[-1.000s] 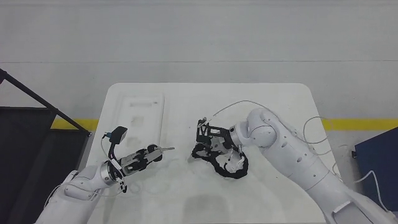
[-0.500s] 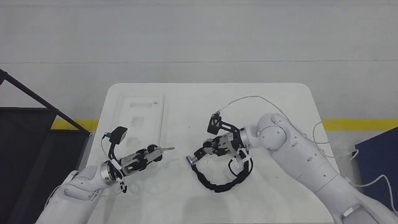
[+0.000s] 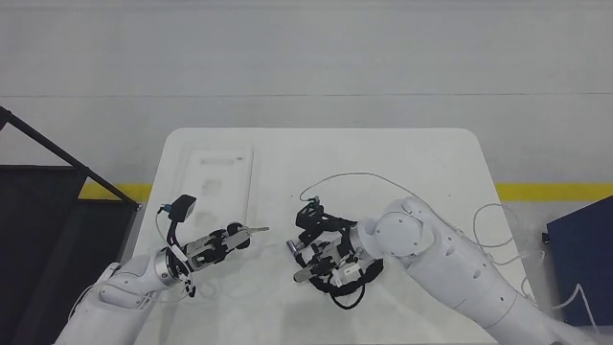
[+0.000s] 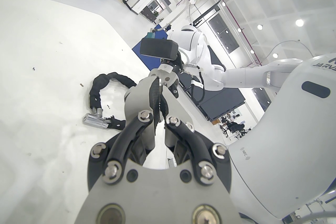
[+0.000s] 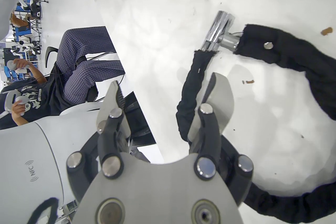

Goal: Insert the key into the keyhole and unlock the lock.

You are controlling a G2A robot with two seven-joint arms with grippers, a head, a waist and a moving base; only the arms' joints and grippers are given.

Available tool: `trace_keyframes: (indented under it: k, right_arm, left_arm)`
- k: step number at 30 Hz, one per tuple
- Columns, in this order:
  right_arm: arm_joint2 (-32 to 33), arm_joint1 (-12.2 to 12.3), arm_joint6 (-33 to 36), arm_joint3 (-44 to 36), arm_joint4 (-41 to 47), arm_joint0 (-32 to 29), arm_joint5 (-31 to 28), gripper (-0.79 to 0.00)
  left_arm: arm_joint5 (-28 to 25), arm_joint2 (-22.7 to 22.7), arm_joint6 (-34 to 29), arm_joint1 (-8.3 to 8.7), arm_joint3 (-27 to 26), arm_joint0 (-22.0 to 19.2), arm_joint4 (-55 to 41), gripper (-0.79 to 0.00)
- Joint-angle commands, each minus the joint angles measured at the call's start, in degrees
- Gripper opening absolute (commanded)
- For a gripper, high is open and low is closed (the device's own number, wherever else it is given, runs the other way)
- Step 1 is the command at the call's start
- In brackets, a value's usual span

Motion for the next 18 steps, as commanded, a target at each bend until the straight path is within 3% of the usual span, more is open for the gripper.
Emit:
trace_keyframes:
  k: [1, 18]
  right_arm:
    - [-1.05, -0.41, 0.32, 0.15, -0.20, 0.53, 0.03, 0.000]
    - [-1.84, -0.68, -1.01, -0.55, 0.97, -0.90, -0.03, 0.000]
  left_arm:
    - [0.00, 0.00, 0.00, 0.00, 0.00, 0.00, 0.00, -0.785]
    - [0.00, 0.00, 0.00, 0.00, 0.00, 0.00, 0.00, -0.785]
